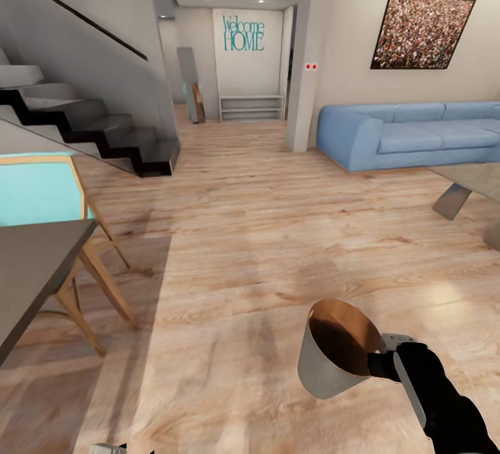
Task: Put the three can of soda from the living room inside the tash can in the kitchen.
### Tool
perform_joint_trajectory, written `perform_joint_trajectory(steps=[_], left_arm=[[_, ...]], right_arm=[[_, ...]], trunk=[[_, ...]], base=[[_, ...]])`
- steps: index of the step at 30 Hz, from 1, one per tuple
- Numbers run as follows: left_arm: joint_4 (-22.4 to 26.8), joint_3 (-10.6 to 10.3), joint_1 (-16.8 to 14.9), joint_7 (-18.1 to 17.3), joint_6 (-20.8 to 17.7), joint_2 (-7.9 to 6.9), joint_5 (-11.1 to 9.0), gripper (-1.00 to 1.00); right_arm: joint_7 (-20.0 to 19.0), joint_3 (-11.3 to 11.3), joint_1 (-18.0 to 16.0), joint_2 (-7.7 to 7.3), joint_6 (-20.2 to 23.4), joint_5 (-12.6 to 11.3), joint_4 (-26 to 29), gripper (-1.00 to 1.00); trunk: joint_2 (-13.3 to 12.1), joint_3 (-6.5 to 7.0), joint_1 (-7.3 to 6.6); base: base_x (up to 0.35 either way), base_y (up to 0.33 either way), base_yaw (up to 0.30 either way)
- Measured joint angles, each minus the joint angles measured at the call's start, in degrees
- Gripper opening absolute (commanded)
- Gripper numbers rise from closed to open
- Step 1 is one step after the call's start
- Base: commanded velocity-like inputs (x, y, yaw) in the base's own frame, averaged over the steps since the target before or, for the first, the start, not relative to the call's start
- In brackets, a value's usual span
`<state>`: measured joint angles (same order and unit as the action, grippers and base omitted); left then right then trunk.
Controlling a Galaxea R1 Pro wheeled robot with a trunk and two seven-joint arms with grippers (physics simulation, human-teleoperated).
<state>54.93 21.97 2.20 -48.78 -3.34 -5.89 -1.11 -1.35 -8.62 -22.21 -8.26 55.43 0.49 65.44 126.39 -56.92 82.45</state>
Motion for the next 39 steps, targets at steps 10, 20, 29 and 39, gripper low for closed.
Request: perform_joint_trajectory(steps=[10,20,29,39], left_arm=[[0.0,0.0,0.0,0.0,0.0,0.0,0.0,1.0],[0.0,0.0,0.0,0.0,0.0,0.0,0.0,1.0],[0.0,0.0,0.0,0.0,-0.1,0.0,0.0,1.0],[0.0,0.0,0.0,0.0,-0.1,0.0,0.0,1.0]], right_arm=[[0.0,0.0,0.0,0.0,0.0,0.0,-0.1,-1.0],[0.0,0.0,0.0,0.0,0.0,-0.1,-0.1,-1.0],[0.0,0.0,0.0,0.0,0.0,-0.1,-0.1,-1.0],[0.0,0.0,0.0,0.0,0.0,-0.1,-0.1,-1.0]], trunk=[[0.0,0.14,0.0],[0.0,0.52,0.0],[0.0,0.94,0.0],[0.0,1.42,0.0]], base=[[0.32,-0.133,-0.18],[0.293,-0.222,-0.251],[0.286,-0.234,-0.243],[0.285,-0.234,-0.242]])
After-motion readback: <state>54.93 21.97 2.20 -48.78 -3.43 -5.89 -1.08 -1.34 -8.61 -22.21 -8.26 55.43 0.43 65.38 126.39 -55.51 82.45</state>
